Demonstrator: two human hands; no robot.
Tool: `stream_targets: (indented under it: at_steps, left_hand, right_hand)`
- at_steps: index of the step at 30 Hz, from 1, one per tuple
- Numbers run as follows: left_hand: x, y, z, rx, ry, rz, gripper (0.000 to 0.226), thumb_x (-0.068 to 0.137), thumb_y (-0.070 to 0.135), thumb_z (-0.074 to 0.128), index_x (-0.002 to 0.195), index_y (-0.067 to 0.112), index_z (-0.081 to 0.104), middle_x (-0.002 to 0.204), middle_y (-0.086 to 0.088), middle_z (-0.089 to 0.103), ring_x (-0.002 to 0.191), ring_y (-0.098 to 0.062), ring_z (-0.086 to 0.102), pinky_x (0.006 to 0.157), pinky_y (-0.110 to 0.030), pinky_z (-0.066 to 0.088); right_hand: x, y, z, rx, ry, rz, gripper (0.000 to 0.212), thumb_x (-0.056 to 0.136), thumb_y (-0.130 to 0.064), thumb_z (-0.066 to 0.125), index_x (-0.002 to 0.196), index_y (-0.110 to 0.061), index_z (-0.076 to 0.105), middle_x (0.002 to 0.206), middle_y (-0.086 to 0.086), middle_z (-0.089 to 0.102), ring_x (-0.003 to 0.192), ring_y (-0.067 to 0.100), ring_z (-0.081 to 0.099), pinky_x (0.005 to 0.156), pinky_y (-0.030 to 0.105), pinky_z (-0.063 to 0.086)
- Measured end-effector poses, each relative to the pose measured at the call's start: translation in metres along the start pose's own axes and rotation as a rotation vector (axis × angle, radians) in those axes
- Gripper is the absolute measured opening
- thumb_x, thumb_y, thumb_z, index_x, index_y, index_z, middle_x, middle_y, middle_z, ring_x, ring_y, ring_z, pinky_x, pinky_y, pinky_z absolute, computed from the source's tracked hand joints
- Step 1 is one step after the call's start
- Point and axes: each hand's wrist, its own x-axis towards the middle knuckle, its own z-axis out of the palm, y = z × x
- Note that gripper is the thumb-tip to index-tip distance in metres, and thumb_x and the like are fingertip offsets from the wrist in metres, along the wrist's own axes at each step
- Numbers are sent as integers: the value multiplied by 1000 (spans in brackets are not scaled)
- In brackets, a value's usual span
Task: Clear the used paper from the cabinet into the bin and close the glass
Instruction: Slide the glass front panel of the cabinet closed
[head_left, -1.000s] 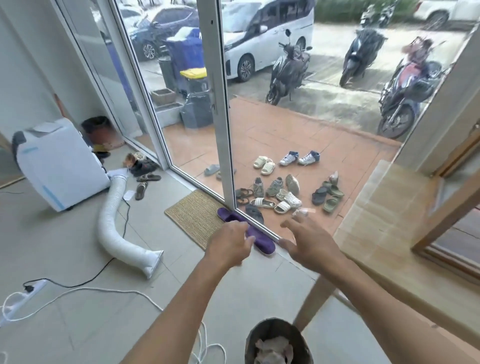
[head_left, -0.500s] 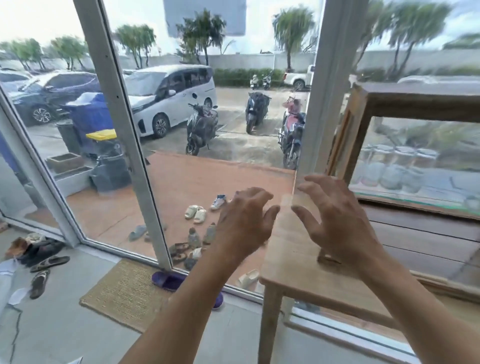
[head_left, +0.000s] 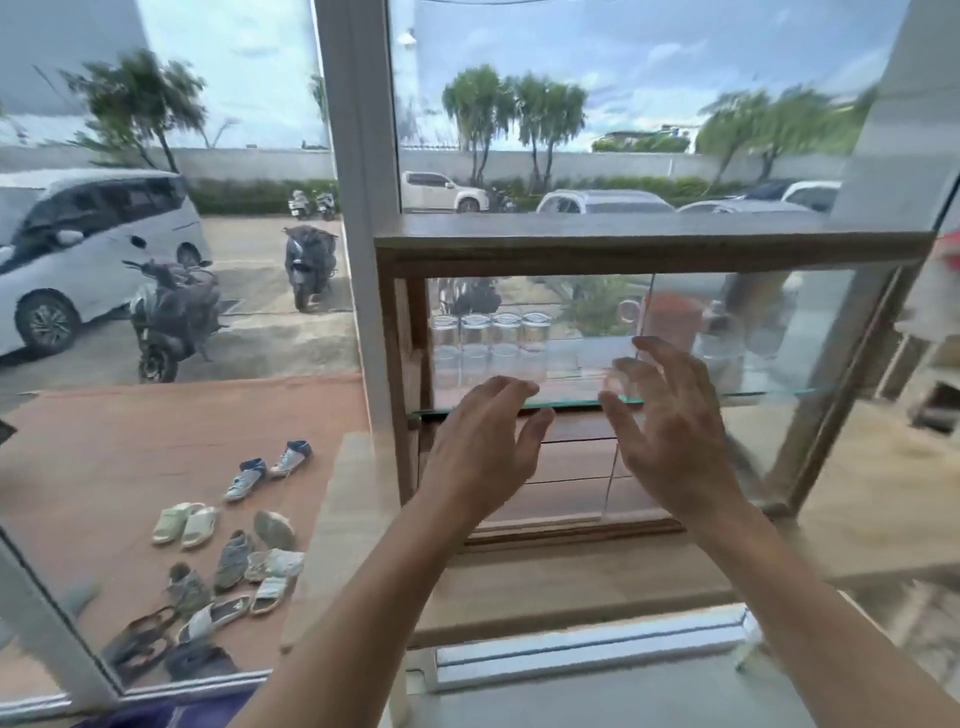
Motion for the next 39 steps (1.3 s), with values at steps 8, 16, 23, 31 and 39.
stream_targets:
  at_steps: [8,16,23,31,39]
  left_hand:
    - [63,40,69,-320,-51,-145,42,98,38,56,136,20,57,133,4,62,114,-12,60,99,-37,51]
    - [103,51,110,-910,-54,-294,34,104,34,46,129,18,63,121,1,72,115,-15,65,103,-41,50]
    - [120,68,122,-1295,-133,-303,54,106,42,29,125,7,66,128,-15,69,120,-31,65,105,-49,48]
    - [120,58,124,-1270,-160,-194,33,105,16,43,123,0,65,125,-20,69,113,-34,69,98,-48,55]
    - [116,36,109,-1221,-86,-215,21,97,12,59,106,17,77,108,-9,79,102,-31,75,83,-37,62]
  right_hand:
    - [19,91,-7,-70,114,12,53,99,-33,52,144,-5,45,161,18,32,149,35,30,121,45,26]
    - [25,143,33,-110,254,-60,64,101,-39,45,155,-10,27,169,10,10,156,36,14,124,54,15]
    - [29,158,55,-137,293,-55,68,100,-48,39,160,-30,11,170,-5,-2,157,32,11,122,59,15]
    - [31,156,56,-178,291,-20,67,100,-51,33,159,-27,16,166,10,17,156,27,6,123,56,13]
    - [32,152,52,-172,261,11,65,100,-53,29,154,-19,27,164,15,23,153,39,17,122,59,15]
